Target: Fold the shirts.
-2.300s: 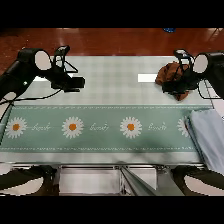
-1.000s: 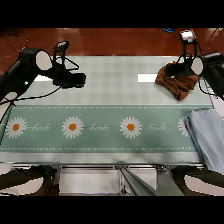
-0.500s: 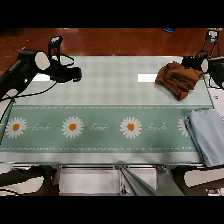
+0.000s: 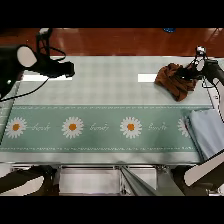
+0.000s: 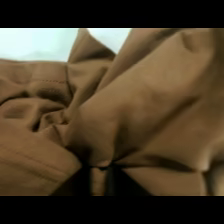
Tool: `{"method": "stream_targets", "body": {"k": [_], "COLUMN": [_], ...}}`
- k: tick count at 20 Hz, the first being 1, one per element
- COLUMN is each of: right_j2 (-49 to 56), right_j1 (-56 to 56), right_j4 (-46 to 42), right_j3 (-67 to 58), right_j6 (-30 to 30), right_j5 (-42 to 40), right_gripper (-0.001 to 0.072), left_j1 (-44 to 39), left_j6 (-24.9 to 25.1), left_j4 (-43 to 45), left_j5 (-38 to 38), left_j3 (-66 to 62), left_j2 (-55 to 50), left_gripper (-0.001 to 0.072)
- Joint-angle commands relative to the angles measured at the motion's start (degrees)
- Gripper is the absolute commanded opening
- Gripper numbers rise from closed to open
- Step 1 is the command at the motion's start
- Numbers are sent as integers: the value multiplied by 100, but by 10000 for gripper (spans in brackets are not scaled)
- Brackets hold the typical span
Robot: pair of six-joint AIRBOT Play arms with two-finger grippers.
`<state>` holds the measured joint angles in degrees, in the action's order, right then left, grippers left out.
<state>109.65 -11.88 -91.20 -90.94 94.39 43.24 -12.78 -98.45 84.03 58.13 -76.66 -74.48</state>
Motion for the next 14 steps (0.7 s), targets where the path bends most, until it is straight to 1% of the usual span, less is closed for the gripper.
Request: {"method": "stream_targets", "body": {"k": [1,3,4,9,12,14], "right_j2": [48,-179,-374,-1996,-3077,-3755], "right_j1": [-9,-9,-9,-4,-2,22], "right_j4": [931,1394,1633,2946,3711,3974], "right_j3": [-44,-44,-44,-44,-44,-44], "right_j6": [-997,-1300,-1423,-2280,-2822,-3034], "right_j5": [977,1196,1202,874,879,870], "right_gripper": [26,26,26,25,25,25], "left_j1": [-20,-166,-291,-1117,-1309,-1307], "left_j6": [66,63,59,-887,-1176,-1200], "left_j4": [-2,-50,-146,-195,-195,-188], "left_j5": [756,1152,1198,1064,1067,1067], "left_j3": [4,195,444,2155,2962,3294], "left_j2": [723,1226,1534,3080,3766,4044], "left_gripper": [511,511,510,510,510,510]}}
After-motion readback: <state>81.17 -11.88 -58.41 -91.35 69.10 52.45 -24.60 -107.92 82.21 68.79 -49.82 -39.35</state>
